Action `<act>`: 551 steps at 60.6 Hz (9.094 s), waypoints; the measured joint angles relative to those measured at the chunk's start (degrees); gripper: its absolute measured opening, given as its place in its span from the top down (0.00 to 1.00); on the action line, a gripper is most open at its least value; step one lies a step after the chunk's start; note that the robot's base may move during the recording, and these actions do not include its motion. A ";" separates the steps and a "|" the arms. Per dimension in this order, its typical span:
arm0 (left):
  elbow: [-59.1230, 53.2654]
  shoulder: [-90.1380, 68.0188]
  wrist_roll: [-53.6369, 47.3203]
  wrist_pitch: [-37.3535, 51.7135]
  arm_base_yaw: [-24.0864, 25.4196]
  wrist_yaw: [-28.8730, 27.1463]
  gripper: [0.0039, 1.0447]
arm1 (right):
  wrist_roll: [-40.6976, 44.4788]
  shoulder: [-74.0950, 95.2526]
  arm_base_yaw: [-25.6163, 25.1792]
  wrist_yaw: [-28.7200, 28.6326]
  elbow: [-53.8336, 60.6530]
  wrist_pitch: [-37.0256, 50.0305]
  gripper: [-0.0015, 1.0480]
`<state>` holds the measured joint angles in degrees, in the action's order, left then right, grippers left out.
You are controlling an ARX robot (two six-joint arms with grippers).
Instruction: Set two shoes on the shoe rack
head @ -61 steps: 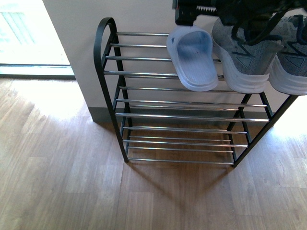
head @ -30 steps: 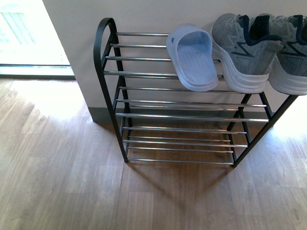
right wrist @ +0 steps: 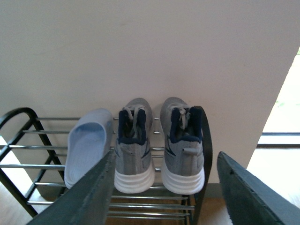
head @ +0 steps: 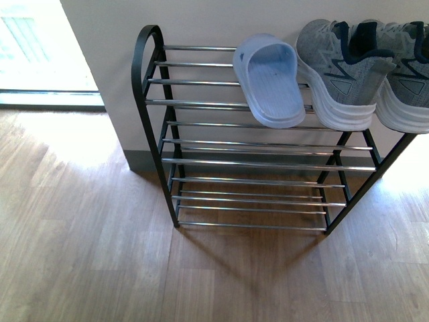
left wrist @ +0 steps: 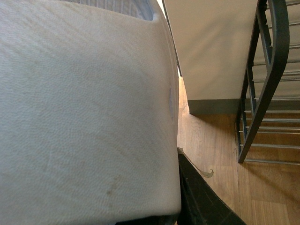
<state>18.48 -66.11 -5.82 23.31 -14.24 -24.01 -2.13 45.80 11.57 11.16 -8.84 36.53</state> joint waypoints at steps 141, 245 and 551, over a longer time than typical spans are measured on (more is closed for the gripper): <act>9.51 -14.32 16.50 4.70 -1.18 3.02 0.98 | 1.99 -45.44 -11.47 -11.15 7.74 -36.35 0.34; 52.04 -44.46 19.32 -3.13 -9.27 9.33 0.09 | 1.99 -45.46 -11.47 -11.13 7.74 -36.35 0.09; -17.64 65.20 6.12 -23.32 14.10 23.98 0.09 | 1.97 -45.55 -11.47 -11.19 7.74 -36.35 0.09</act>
<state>0.84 -0.91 0.30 -0.01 -0.14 -0.03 -0.16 0.25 0.10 -0.03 -1.10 0.19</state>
